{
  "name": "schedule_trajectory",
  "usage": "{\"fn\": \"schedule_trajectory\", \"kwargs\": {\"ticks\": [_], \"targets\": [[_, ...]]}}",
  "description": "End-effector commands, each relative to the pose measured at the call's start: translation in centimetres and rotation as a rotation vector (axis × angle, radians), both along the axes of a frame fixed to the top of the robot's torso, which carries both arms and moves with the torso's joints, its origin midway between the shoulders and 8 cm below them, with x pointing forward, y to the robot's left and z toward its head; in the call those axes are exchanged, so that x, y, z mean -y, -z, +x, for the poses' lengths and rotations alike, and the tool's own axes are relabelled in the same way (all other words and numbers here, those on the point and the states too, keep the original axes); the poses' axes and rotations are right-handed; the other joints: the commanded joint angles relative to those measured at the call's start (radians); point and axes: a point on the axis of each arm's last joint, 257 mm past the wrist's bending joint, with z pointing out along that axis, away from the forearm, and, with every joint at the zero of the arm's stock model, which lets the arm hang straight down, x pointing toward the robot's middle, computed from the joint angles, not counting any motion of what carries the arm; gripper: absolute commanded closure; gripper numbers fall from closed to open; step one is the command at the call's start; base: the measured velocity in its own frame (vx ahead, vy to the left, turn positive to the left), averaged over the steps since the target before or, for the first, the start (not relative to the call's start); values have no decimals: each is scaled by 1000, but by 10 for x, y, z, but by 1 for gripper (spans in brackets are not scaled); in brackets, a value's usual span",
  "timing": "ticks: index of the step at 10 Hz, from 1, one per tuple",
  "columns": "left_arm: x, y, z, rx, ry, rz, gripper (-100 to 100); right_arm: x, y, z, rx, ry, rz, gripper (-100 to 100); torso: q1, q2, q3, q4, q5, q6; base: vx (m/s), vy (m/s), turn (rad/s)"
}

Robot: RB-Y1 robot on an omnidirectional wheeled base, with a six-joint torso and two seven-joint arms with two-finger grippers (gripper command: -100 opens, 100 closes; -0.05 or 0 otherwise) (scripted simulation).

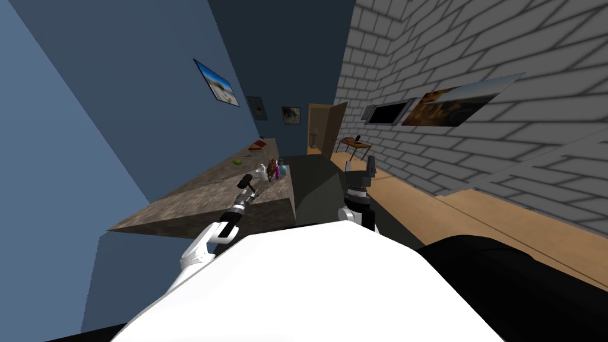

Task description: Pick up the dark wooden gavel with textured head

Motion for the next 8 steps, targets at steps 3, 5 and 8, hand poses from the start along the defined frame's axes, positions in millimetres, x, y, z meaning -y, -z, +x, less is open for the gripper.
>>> {"fn": "schedule_trajectory", "kwargs": {"ticks": [3,5,8], "targets": [[-19,-3,22,13,-6,17,-100,0,0,0,0,0,0,0,2,-2,-1,0,0,-1,-63,-27,-49],[-28,11,23,-13,-24,11,-100,0,0,0,0,0,0,0,1,0,0,0,0,-1,-60,-13,-49],[-41,2,40,5,-29,20,-100,0,0,0,0,0,0,0,1,-2,-1,0,0,0,-55,-17,-66]]}}
